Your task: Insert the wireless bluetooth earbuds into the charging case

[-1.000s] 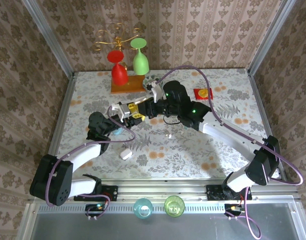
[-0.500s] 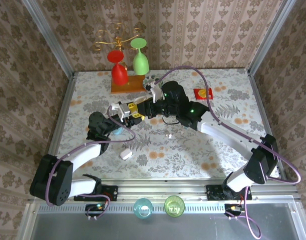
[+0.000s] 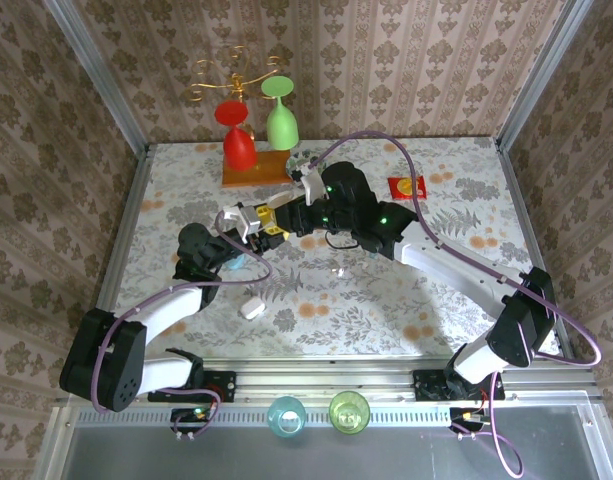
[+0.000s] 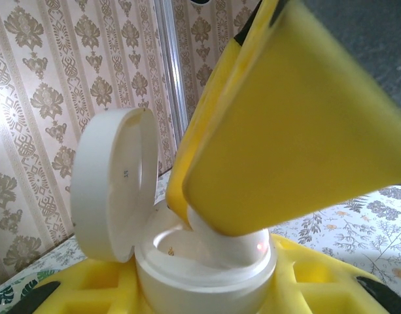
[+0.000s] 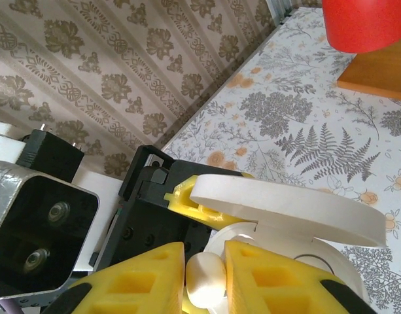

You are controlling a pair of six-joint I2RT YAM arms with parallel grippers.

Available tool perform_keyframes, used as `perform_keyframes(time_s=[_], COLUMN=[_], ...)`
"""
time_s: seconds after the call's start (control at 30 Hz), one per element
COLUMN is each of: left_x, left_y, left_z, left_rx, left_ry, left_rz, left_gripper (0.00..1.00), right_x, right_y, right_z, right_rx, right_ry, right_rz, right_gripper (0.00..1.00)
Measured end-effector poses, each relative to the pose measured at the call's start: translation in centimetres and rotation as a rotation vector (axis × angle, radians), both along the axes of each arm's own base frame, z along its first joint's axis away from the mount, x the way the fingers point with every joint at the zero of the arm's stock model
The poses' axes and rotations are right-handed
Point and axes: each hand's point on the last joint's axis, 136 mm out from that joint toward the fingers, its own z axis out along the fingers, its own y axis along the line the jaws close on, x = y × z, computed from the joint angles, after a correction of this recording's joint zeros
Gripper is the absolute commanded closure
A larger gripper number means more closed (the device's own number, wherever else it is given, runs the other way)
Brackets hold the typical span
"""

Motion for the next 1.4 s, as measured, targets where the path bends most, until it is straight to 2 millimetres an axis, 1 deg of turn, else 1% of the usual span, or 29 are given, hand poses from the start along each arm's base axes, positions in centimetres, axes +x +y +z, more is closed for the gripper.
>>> perform_keyframes(time_s=[0.23,0.37,0.67,0.8,1.0,1.1,1.23,1.4], left_x=[0.2,0.3,0.3,0.2,-0.1,-0.4,-0.9,-1.5], left_y=[0.1,0.1,0.1,0.1,-0.1,-0.2,-0.3,-0.4], left_z=[-0.2,-0.2,-0.2,0.1,0.2,0.3,0.7,1.1], left_rx=[0.002,0.001,0.001,-0.003,-0.007,-0.009,-0.012,-0.02], left_ry=[0.011,0.011,0.012,-0.002,-0.02,-0.035,-0.06,-0.076], left_rz=[0.01,0.014,0.018,0.01,-0.01,-0.027,-0.054,-0.088], left_gripper=[0.76,0.76,0.76,0.76,0.76,0.76,0.76,0.76], right_x=[0.1,0.1,0.1,0.2,0.2,0.9,2.5,4.3], right_y=[-0.1,-0.1,-0.3,-1.0,-3.2,-4.4,-5.7,-5.6], right_z=[-0.1,0.2,0.6,1.6,4.5,5.3,4.8,4.4], right_rx=[-0.012,-0.015,-0.016,-0.014,0.015,0.02,-0.024,-0.079], right_ry=[0.005,0.001,-0.011,-0.046,-0.112,-0.129,-0.103,-0.058], right_rz=[-0.01,-0.011,-0.013,-0.038,-0.113,-0.161,-0.22,-0.246], right_gripper=[0.63,0.59,0.52,0.52,0.52,0.5,0.45,0.41])
